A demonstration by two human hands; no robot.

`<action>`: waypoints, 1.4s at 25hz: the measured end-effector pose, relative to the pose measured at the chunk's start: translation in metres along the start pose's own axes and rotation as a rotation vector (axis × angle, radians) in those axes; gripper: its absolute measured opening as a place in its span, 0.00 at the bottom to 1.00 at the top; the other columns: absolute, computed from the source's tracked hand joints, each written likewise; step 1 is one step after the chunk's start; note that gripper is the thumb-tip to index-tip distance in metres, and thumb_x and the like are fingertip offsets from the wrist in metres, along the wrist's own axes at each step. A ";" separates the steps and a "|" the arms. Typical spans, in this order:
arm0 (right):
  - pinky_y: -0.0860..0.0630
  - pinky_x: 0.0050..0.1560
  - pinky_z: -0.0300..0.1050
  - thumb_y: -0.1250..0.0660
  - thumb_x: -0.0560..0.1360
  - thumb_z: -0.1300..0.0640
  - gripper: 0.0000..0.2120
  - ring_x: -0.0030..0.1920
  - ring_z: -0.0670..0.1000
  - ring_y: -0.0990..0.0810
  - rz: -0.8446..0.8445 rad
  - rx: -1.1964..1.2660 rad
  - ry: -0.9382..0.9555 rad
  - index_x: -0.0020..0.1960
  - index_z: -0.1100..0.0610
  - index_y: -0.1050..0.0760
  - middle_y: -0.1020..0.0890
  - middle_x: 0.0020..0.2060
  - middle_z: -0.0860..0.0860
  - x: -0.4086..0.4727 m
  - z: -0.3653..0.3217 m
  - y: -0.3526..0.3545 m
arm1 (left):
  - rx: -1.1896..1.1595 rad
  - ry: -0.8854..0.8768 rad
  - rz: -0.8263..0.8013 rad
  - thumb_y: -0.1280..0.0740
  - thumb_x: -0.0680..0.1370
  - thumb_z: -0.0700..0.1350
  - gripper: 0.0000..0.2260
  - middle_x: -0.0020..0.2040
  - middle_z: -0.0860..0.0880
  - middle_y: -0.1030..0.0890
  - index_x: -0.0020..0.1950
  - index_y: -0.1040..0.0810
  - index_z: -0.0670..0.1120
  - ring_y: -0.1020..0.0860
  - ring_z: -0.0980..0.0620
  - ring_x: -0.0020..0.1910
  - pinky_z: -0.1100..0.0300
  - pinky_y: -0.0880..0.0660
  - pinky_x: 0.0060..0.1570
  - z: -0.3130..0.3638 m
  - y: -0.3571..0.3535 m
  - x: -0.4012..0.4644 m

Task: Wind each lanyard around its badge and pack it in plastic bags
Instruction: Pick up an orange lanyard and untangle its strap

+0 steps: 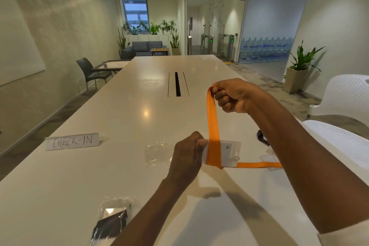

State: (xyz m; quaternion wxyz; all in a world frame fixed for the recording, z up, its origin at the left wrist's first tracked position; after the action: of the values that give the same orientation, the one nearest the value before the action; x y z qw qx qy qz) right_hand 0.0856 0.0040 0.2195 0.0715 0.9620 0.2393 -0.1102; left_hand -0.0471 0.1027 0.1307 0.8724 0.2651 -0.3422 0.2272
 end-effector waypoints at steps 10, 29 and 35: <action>0.38 0.28 0.37 0.46 0.80 0.58 0.16 0.27 0.46 0.32 -0.436 0.156 -0.158 0.37 0.55 0.26 0.27 0.30 0.49 0.009 0.113 -0.024 | -0.163 -0.059 0.214 0.53 0.79 0.68 0.19 0.34 0.61 0.27 0.40 0.34 0.57 0.25 0.60 0.34 0.74 0.31 0.32 0.059 0.036 0.045; 0.23 0.42 0.29 0.43 0.78 0.40 0.12 0.50 0.37 0.19 -0.008 -0.025 0.459 0.55 0.43 0.26 0.17 0.45 0.32 -0.020 0.115 -0.048 | 0.046 0.211 0.334 0.44 0.82 0.55 0.12 0.38 0.60 0.26 0.49 0.28 0.49 0.23 0.58 0.39 0.64 0.26 0.42 0.006 0.045 0.059; 0.24 0.50 0.39 0.39 0.80 0.49 0.09 0.46 0.42 0.18 -0.041 -0.140 0.500 0.51 0.50 0.23 0.16 0.40 0.42 -0.026 0.127 -0.080 | 0.060 0.213 0.366 0.45 0.81 0.54 0.12 0.38 0.61 0.28 0.48 0.29 0.49 0.24 0.58 0.37 0.69 0.29 0.38 -0.002 0.049 0.058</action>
State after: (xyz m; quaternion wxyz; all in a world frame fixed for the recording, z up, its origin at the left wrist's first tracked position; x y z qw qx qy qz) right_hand 0.0027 0.0382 0.0967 0.0741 0.9471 0.2758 0.1462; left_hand -0.0362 0.1536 0.1866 0.8396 0.1989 -0.2835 0.4185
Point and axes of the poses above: each hand's wrist, its own x-axis towards the middle knuckle, its own y-axis out of the back of the hand, z = x × y, the point moved 8 cm from there along x, towards the middle knuckle
